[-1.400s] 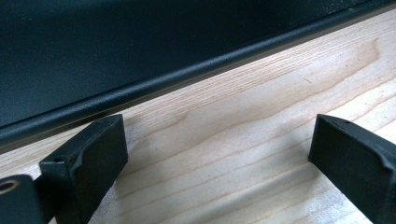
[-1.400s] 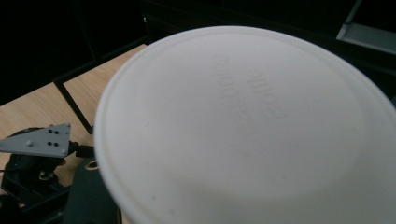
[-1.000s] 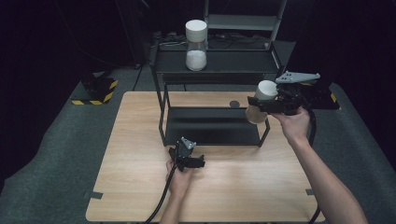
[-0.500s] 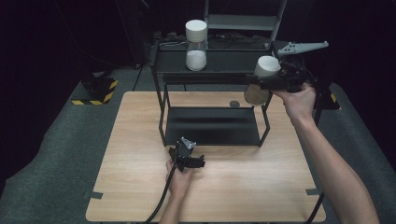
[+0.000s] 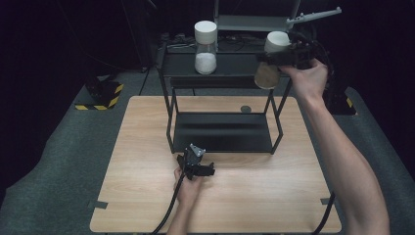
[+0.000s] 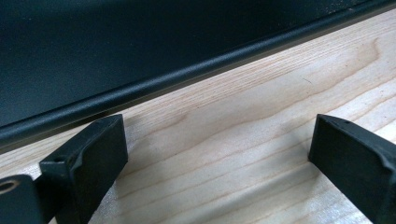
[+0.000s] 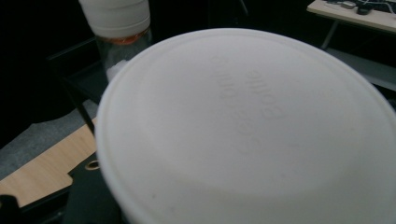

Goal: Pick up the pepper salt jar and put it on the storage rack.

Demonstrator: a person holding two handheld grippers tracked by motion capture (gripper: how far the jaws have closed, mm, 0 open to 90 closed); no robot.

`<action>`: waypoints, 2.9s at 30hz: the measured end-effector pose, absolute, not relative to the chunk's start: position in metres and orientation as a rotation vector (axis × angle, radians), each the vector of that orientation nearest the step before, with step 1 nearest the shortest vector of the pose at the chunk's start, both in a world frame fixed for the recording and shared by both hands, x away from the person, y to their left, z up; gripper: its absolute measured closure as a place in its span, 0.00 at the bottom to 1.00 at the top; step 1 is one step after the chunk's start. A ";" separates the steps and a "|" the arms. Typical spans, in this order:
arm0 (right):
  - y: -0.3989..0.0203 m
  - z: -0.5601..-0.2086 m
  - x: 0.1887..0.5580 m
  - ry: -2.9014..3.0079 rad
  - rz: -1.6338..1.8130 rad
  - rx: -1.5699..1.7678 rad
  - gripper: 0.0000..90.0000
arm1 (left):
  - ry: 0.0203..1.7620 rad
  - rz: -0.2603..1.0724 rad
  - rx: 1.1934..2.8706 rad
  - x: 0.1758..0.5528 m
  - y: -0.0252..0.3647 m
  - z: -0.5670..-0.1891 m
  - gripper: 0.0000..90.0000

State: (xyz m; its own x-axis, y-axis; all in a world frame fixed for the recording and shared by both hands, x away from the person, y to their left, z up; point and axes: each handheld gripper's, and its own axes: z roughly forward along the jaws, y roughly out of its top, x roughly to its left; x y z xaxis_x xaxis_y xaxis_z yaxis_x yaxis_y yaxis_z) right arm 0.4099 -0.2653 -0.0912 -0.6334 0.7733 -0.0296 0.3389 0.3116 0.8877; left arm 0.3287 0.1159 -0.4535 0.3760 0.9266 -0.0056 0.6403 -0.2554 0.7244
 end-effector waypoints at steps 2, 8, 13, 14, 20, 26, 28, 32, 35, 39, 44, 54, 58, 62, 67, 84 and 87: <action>-0.256 -0.086 0.416 2.110 1.270 1.013 0.39 | 1.346 0.570 1.994 0.329 0.116 -0.453 0.05; -0.237 -0.081 0.428 2.081 1.231 1.057 0.40 | 1.345 0.574 1.993 0.329 0.116 -0.454 0.05; -0.219 -0.080 0.439 2.058 1.185 1.091 0.39 | 1.347 0.576 1.992 0.328 0.115 -0.454 0.05; -0.218 -0.081 0.440 2.055 1.183 1.094 0.40 | 1.347 0.576 1.992 0.328 0.115 -0.454 0.05; -0.212 -0.090 0.452 2.050 1.186 1.125 0.39 | 1.348 0.576 1.992 0.328 0.115 -0.454 0.05; -0.204 -0.100 0.465 2.036 1.191 1.170 0.39 | 1.348 0.576 1.992 0.328 0.115 -0.454 0.05; -0.203 -0.101 0.466 2.036 1.189 1.171 0.39 | 1.348 0.576 1.992 0.328 0.115 -0.454 0.05; -0.198 -0.104 0.470 2.038 1.172 1.167 0.39 | 1.348 0.577 1.992 0.328 0.115 -0.454 0.05; -0.197 -0.104 0.471 2.040 1.169 1.171 0.39 | 1.348 0.577 1.992 0.328 0.115 -0.454 0.05; -0.198 -0.103 0.474 2.060 1.163 1.149 0.39 | 1.347 0.577 1.993 0.328 0.115 -0.454 0.05; -0.200 -0.103 0.474 2.067 1.165 1.144 0.38 | 1.344 0.577 1.996 0.329 0.115 -0.454 0.05; -0.212 -0.103 0.470 2.051 1.258 1.181 0.09 | 1.346 0.574 1.992 0.328 0.115 -0.454 0.05; -0.216 -0.100 0.465 2.059 1.251 1.167 0.06 | 1.346 0.574 1.992 0.328 0.115 -0.454 0.05; -0.219 -0.101 0.462 2.067 1.243 1.155 0.05 | 1.346 0.572 1.992 0.329 0.116 -0.454 0.05; -0.232 -0.108 0.455 2.052 1.283 1.144 0.06 | 1.346 0.573 1.993 0.328 0.115 -0.454 0.05; -0.258 -0.113 0.439 2.078 1.289 1.089 0.07 | 1.347 0.573 1.996 0.329 0.115 -0.453 0.05; -0.263 -0.115 0.435 2.072 1.308 1.081 0.07 | 1.347 0.573 1.995 0.329 0.115 -0.453 0.05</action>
State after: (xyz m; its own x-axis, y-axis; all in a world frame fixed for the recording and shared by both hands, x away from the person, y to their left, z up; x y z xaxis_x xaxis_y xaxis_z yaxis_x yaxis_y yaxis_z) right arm 0.4347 -0.2628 -0.1151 -0.5858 0.8100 0.0276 0.3736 0.2396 0.8961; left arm 0.3286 0.1153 -0.4534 0.3749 0.9271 -0.0040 0.6406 -0.2559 0.7240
